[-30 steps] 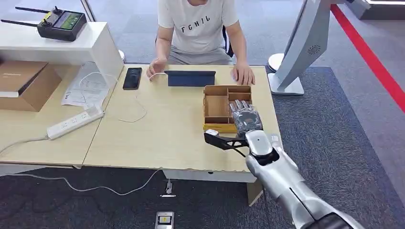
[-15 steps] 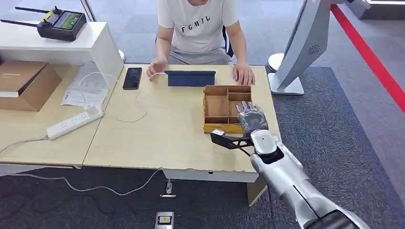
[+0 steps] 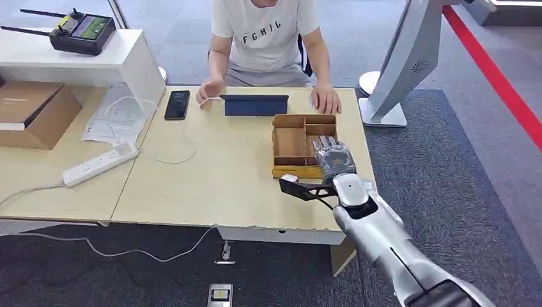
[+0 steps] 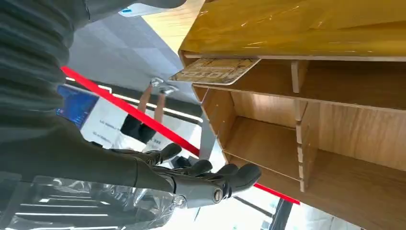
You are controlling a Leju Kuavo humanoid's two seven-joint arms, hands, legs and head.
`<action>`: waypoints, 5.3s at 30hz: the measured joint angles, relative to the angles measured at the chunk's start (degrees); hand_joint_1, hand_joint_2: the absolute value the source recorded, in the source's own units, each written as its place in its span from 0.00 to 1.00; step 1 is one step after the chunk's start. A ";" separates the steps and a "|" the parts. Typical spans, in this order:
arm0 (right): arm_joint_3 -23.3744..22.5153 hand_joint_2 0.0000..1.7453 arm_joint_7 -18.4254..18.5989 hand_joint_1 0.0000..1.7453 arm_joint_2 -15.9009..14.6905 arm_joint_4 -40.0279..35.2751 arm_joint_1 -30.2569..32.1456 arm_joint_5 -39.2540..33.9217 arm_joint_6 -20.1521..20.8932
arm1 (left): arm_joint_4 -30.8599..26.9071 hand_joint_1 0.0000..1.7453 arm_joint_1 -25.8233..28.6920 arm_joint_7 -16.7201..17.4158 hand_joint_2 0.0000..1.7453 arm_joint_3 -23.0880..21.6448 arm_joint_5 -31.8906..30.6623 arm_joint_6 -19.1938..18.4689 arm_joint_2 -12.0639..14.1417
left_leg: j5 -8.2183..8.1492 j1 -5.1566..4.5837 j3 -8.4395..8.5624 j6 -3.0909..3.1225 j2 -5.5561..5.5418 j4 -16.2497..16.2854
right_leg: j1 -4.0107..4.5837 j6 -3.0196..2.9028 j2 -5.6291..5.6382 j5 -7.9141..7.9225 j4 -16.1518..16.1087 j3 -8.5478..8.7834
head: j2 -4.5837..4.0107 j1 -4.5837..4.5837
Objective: Pass the card to the sensor for recognition and then transmit it.
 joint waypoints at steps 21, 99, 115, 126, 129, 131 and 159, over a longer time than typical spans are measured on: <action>0.00 1.00 0.94 0.00 -1.22 0.07 0.00 0.11 0.39 | 0.00 0.00 0.01 -0.02 0.00 -0.70 -0.59 0.00 0.02 | 0.00 0.00 0.01 0.00 0.00 0.00 | 0.00 0.00 0.00 0.00 0.00 0.00 | 0.00 0.00; 0.31 1.00 0.50 1.00 -1.97 -10.54 2.82 -1.07 0.50 | 0.00 0.00 -0.02 -0.26 0.00 -1.38 0.09 -0.90 0.02 | 0.00 0.00 0.01 0.00 0.01 0.00 | 0.00 0.00 0.00 0.00 0.00 -0.02 | 0.00 0.00; 0.28 1.00 -0.22 1.00 -3.48 -19.43 2.82 -1.14 -0.02 | 0.00 0.00 -0.03 -0.48 0.00 -2.34 -0.02 -0.96 0.00 | 0.00 0.00 0.00 0.00 0.01 0.00 | 0.00 0.00 0.00 0.00 0.00 -0.03 | 0.00 -0.02; -0.09 1.00 -3.02 1.00 -3.13 -21.42 0.96 -3.41 -2.03 | 0.00 0.00 -0.45 -0.46 0.00 -2.78 -0.74 -1.07 0.00 | 0.00 0.00 -0.02 0.00 0.01 0.00 | 0.00 0.00 0.00 0.00 0.01 -0.02 | 0.00 0.00; -0.02 1.00 -3.52 1.00 -2.14 -21.35 -1.35 -3.26 -2.10 | 0.00 0.00 -0.93 -0.17 0.00 -3.24 -1.01 -1.07 0.00 | 0.01 0.00 -0.02 -0.01 0.00 0.00 | 0.00 0.00 0.00 0.00 0.03 -0.02 | 0.00 -0.02; 0.13 1.00 -3.85 1.00 -1.35 -20.83 -3.15 -3.15 -2.71 | 0.00 0.00 -1.14 0.18 0.00 -3.45 -1.05 -1.09 0.00 | 0.03 0.00 -0.01 -0.03 0.01 0.00 | 0.00 -0.01 0.00 0.01 0.04 -0.03 | 0.00 -0.02; 0.55 1.00 -5.66 1.00 7.17 1.07 -17.53 -0.50 -9.07 | 0.00 0.00 -1.06 0.42 0.00 -3.80 -0.35 -1.25 -0.11 | 0.03 0.02 -0.09 -0.04 0.00 0.00 | 0.02 -0.01 0.01 0.00 0.05 -0.09 | 0.00 -0.02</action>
